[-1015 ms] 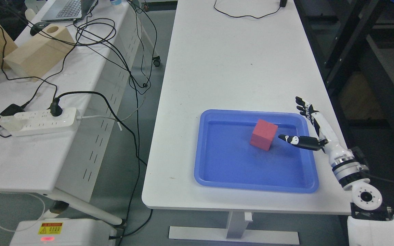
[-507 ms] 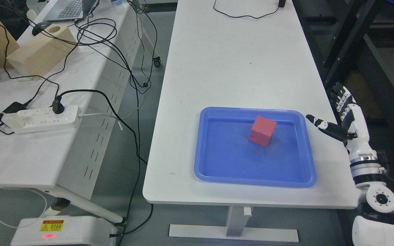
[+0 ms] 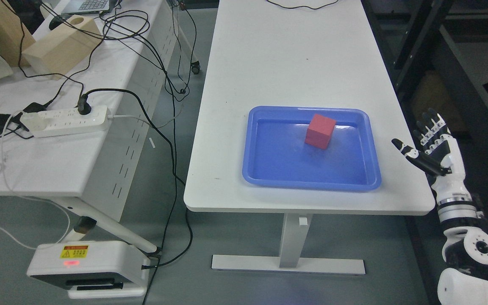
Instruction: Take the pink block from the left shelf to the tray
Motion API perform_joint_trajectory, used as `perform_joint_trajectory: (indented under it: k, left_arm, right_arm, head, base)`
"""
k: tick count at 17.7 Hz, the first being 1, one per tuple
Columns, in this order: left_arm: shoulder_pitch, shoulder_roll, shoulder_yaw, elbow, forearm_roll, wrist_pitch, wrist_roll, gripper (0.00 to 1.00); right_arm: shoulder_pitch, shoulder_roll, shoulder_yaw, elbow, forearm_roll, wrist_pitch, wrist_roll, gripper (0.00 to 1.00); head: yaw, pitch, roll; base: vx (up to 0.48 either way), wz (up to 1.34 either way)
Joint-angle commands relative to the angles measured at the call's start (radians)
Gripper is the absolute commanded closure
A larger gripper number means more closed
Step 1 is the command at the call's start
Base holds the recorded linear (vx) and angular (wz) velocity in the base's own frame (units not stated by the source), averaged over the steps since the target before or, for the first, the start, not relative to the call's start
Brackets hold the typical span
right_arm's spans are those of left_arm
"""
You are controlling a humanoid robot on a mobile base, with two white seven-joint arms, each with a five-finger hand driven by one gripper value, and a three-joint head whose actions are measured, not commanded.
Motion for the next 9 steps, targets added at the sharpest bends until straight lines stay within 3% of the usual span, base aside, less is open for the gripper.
perform_joint_trajectory:
  k: [1,9]
  left_arm:
    - [0.020,0.017,0.000,-0.017,0.000,0.001,0.000,0.00]
    - [0.020,0.017,0.000,-0.017,0.000,0.001,0.000,0.00]
  right_arm:
    - [0.001,-0.043,0.028,-0.003,-0.016,0.012,0.042,0.01]
    - [-0.008,-0.004,0.070,-0.002,-0.002,-0.034,0.085,0.01]
  head:
    - [0.0000,0.000,0.000]
    - [0.0000,0.000,0.000]
  base:
    - [-0.261,0.04]
    - [-0.213,-0.04]
